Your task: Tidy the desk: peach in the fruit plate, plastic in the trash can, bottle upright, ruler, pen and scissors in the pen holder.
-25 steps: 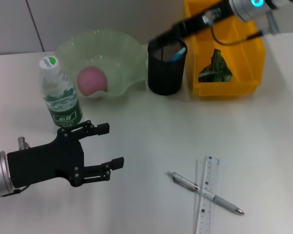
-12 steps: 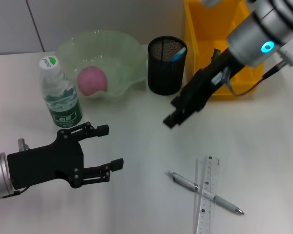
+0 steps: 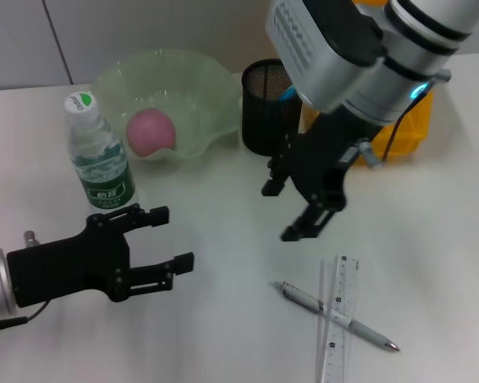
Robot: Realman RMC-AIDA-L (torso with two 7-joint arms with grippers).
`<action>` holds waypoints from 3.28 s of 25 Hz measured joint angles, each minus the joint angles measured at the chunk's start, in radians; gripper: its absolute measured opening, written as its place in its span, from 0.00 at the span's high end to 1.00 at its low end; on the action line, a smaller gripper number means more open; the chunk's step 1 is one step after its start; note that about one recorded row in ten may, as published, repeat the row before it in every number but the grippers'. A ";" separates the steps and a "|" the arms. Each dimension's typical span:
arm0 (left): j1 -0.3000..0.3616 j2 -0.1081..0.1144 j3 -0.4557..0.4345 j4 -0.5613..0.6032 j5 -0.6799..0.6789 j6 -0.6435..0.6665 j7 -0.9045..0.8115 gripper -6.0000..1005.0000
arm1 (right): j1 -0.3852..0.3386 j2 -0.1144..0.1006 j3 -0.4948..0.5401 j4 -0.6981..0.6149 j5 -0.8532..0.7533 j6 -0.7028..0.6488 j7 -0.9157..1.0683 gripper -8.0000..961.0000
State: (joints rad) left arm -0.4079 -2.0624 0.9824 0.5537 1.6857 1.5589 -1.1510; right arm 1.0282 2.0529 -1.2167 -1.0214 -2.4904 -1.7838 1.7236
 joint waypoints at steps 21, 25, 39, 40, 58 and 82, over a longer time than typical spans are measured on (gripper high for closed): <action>0.072 -0.005 -0.005 0.045 -0.005 -0.039 0.074 0.16 | -0.033 0.029 -0.291 -0.164 -0.185 -0.154 -0.356 0.29; 0.073 -0.005 -0.005 0.045 -0.006 -0.053 0.074 0.16 | -0.039 0.031 -0.343 -0.168 -0.205 -0.150 -0.396 0.29; 0.082 -0.007 -0.007 0.037 -0.008 -0.062 0.074 0.16 | -0.081 0.039 -0.465 -0.133 -0.177 -0.009 -0.575 0.29; 0.085 -0.007 -0.007 0.037 -0.008 -0.062 0.074 0.16 | -0.082 0.039 -0.476 -0.122 -0.170 0.004 -0.581 0.29; 0.092 -0.007 -0.007 0.037 -0.009 -0.058 0.075 0.16 | -0.093 0.038 -0.599 -0.059 -0.151 0.117 -0.597 0.29; 0.093 -0.008 -0.007 0.031 -0.013 -0.063 0.091 0.16 | -0.129 0.036 -0.642 -0.041 -0.156 0.211 -0.590 0.30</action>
State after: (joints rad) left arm -0.3144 -2.0709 0.9755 0.5844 1.6731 1.4955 -1.0599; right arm 0.8993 2.0892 -1.8592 -1.0623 -2.6469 -1.5727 1.1341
